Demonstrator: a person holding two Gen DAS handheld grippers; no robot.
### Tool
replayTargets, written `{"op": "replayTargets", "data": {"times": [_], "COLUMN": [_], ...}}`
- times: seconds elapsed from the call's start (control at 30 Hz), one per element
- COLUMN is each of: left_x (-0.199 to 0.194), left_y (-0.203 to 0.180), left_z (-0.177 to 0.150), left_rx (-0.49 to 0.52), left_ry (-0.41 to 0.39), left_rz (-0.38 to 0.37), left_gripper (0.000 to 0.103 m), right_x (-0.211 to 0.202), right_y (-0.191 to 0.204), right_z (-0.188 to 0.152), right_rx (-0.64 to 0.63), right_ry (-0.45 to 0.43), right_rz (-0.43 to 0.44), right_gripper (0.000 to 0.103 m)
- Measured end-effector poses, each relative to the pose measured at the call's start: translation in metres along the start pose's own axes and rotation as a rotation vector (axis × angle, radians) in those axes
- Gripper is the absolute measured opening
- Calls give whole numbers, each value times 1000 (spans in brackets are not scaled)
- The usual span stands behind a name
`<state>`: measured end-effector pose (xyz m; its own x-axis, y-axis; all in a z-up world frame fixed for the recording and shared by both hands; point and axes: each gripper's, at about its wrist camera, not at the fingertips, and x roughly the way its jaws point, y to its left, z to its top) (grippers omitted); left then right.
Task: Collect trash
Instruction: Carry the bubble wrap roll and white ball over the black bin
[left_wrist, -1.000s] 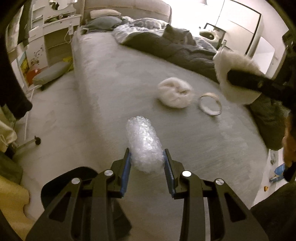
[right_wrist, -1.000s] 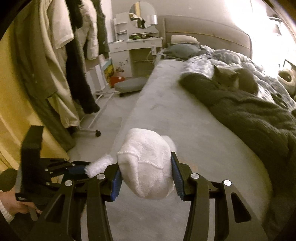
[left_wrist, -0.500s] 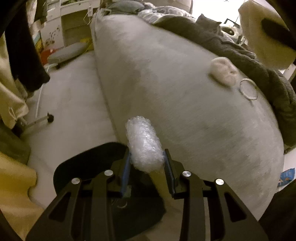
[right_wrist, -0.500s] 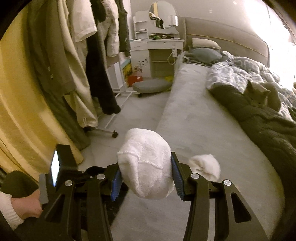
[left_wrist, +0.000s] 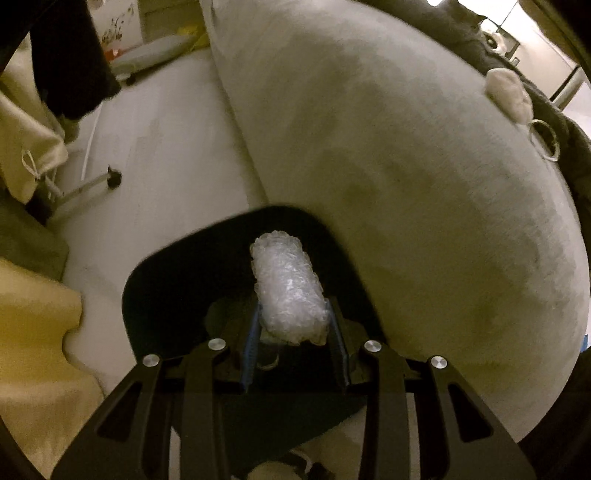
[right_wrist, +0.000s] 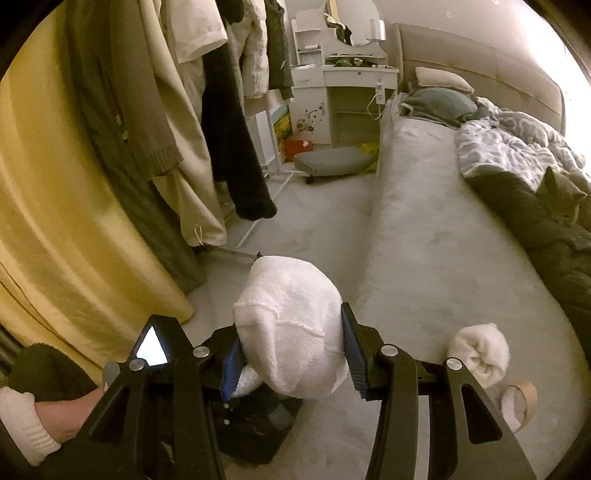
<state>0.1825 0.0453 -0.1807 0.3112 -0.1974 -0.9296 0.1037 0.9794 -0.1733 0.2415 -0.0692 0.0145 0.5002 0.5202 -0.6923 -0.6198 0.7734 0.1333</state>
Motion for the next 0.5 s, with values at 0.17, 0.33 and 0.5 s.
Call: {"op": "replayTargets", "data": {"times": [0.17, 0.33, 0.5], "left_x": [7, 15, 19], "left_y": [16, 32, 50], "left_z": [-14, -29, -44], "left_rx": [-29, -54, -85], "left_ry": [61, 124, 179], "left_rz": [-6, -15, -24], "left_gripper": [37, 37, 43], "right_x": [16, 35, 50], "right_y": [13, 24, 36], "right_z": [4, 8, 9], "right_rx": [-1, -1, -7], "right_ry": [19, 42, 62], "right_rz": [27, 47, 60], "right_gripper": [48, 48, 48]}}
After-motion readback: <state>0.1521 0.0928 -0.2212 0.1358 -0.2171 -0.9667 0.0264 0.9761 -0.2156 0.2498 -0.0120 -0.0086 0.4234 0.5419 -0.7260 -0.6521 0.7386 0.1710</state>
